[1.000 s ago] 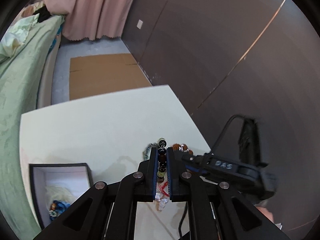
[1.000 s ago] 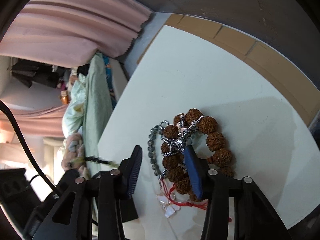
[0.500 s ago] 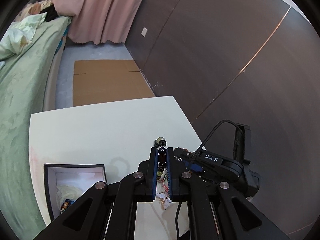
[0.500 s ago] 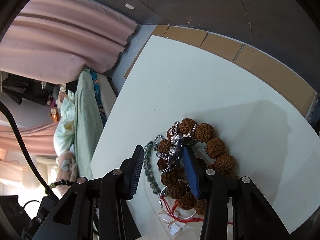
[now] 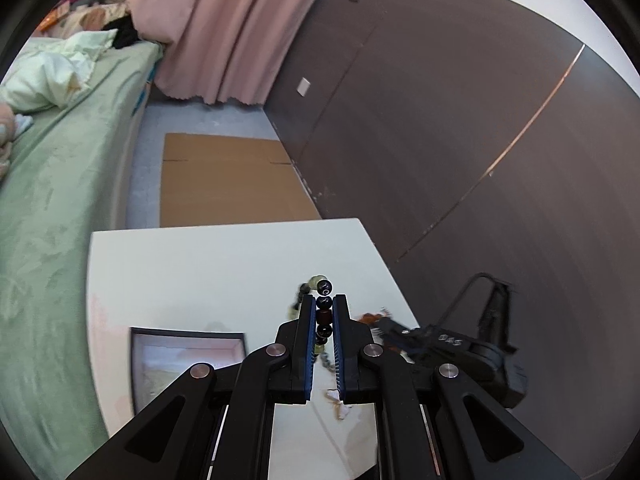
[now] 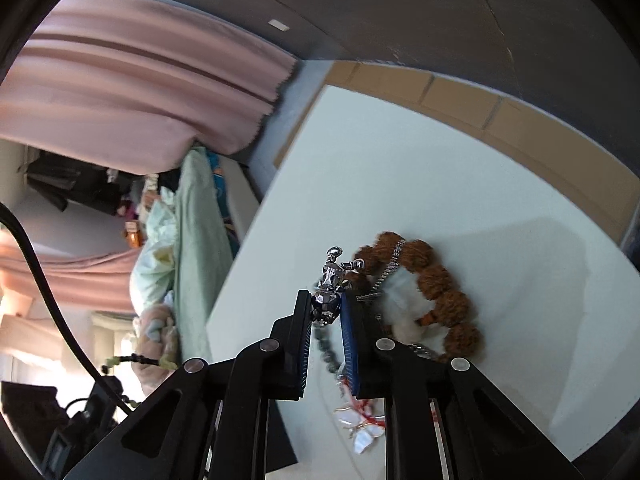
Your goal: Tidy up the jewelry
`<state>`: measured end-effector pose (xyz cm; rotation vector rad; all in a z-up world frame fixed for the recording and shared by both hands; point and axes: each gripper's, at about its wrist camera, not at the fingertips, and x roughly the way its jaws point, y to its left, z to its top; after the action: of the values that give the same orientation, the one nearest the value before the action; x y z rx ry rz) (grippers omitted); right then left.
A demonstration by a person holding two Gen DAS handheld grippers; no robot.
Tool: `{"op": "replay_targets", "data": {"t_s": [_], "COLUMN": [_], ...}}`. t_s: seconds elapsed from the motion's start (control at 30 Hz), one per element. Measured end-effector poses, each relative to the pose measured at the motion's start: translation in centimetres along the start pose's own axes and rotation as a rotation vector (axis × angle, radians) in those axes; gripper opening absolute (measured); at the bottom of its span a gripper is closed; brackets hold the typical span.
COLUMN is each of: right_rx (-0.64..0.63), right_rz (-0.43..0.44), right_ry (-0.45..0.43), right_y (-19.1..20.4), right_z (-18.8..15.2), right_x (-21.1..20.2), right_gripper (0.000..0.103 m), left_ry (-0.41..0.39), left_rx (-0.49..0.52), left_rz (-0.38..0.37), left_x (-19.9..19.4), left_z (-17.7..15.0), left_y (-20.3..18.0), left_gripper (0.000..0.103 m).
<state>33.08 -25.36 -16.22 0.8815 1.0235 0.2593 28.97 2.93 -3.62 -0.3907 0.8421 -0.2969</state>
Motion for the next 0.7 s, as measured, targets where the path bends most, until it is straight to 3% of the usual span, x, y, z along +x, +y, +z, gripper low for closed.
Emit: {"op": "replay_targets", "data": {"t_s": [0.17,0.7], "right_rx": [-0.082,-0.312], "right_rz": [0.054,0.067], "right_ry": [-0.033,-0.134], "right_y": [2.7,12.0], "right_z": [-0.1,-0.2], "right_x": [-1.6,-8.2], "right_gripper": [0.016,0.016], "left_ry": [0.003,0.0], "left_rx": [-0.028,-0.051], "left_rz": [0.006,-0.019], "left_x": [-0.5,-1.7], "left_z": [-0.3,-0.5], "left_y": [1.1,2.4], "left_gripper": [0.008,0.008]}}
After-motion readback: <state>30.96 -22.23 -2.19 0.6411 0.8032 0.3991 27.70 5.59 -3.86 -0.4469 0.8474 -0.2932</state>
